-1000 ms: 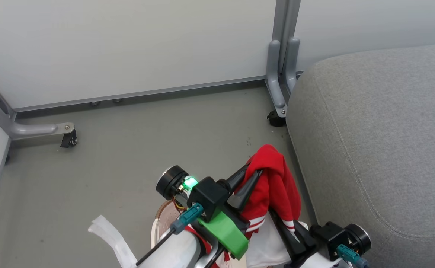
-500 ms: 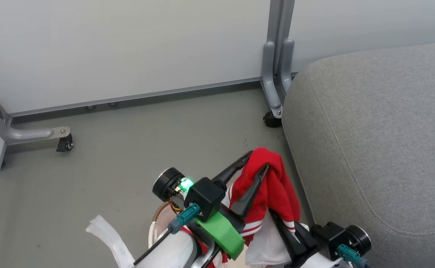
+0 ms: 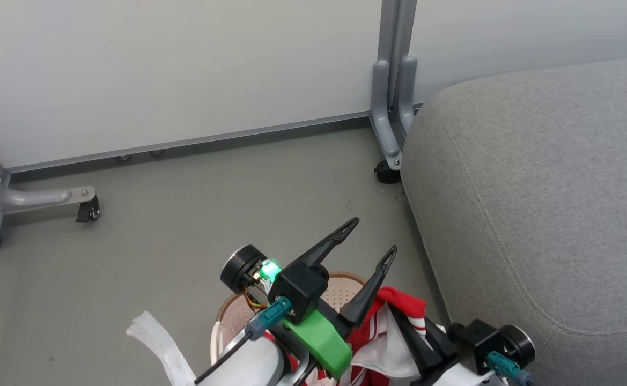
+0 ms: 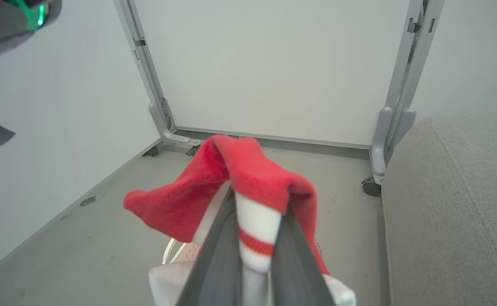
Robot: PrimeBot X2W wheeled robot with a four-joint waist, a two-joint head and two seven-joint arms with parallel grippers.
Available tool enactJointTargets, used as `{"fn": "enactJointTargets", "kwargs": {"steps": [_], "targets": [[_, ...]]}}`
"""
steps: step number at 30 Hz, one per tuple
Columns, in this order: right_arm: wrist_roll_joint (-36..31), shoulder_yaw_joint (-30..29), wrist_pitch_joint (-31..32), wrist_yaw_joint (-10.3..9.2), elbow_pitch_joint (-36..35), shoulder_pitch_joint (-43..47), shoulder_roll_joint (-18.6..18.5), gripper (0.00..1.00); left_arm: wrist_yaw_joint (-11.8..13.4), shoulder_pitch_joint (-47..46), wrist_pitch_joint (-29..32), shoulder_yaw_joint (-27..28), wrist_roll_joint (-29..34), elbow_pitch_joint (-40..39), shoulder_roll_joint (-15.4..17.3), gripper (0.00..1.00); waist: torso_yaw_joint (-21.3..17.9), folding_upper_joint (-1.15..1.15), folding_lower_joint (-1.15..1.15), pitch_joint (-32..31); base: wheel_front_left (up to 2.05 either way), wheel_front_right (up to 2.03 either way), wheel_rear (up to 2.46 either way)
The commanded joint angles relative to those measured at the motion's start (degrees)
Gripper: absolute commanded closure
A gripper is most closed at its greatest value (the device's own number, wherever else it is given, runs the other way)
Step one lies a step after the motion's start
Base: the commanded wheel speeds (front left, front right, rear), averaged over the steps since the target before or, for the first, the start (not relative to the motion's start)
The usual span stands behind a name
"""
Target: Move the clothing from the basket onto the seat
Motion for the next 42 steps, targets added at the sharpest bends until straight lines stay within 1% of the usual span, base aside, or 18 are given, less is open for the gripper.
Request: {"fn": "enactJointTargets", "kwargs": {"steps": [1, 8, 14, 19, 22, 24, 30, 36, 39, 42], "targets": [[0.22, -0.16, -0.18, -0.02, 0.07, -0.31, 0.03, 1.00, 0.32, -0.31, -0.02, 0.03, -0.04, 0.08, 0.61, 0.00, -0.15, 0.00, 0.00, -0.03, 0.00, 0.00, 0.00], [-0.72, -1.28, -0.18, -0.02, -0.45, -0.82, 0.15, 1.00, 1.26, 0.35, 0.04, 0.12, -0.11, -0.20, 1.19, 0.00, -1.48, 0.00, 0.00, 0.62, 0.00, 0.00, 0.00], [-0.82, -2.11, -0.18, -0.02, -2.86, -2.02, 0.16, 1.00, 3.73, 1.66, -1.12, 1.47, 0.23, -0.03, 2.45, 0.00, -4.28, 0.00, 0.00, 1.89, 0.00, 0.00, 0.00], [0.12, -2.41, -0.18, -0.01, -7.23, -3.71, -0.40, 1.00, 6.41, 3.67, -3.07, 4.12, -0.50, -1.23, 4.00, 0.00, -8.25, 0.00, 0.00, 3.56, 0.00, 0.00, 0.00], [0.17, -2.99, -0.18, -0.02, -9.69, -4.55, -0.46, 1.00, 7.16, 5.03, -4.42, 5.94, -1.49, -2.64, 4.74, 0.00, -10.77, 0.00, 0.00, 4.72, 0.00, 0.00, 0.00], [-0.14, -2.99, -0.18, -0.02, -11.26, -5.25, -0.51, 1.00, 7.62, 5.84, -5.04, 7.01, -1.14, -3.50, 5.90, 0.00, -12.72, 0.00, 0.00, 5.80, 0.00, 0.00, 0.00], [-0.23, -4.75, -0.18, -0.02, -15.58, -6.29, -0.15, 1.00, 7.23, 7.71, -5.97, 8.82, -0.52, -5.99, 8.92, 0.00, -18.11, 0.00, 0.00, 9.28, 0.00, 0.00, 0.00], [-0.68, -8.53, -0.18, -0.02, -19.59, -4.22, 0.48, 1.00, 6.50, 9.23, -6.35, 9.88, 0.02, -7.17, 11.90, 0.00, -22.96, 0.00, 0.00, 12.03, 0.00, 0.00, 0.00], [0.60, -11.09, -0.18, -0.02, -21.41, -2.71, 1.56, 1.00, 6.31, 9.63, -6.33, 9.95, 0.32, -7.12, 13.06, 0.00, -24.80, 0.00, 0.00, 13.12, 0.00, 0.00, 0.00], [1.38, -14.00, -0.17, -0.02, -23.46, -1.06, 2.21, 1.00, 5.68, 8.91, -5.95, 9.56, 0.27, -7.33, 13.80, 0.00, -25.42, 0.00, 0.00, 14.74, 0.00, 0.00, 0.00]]}}
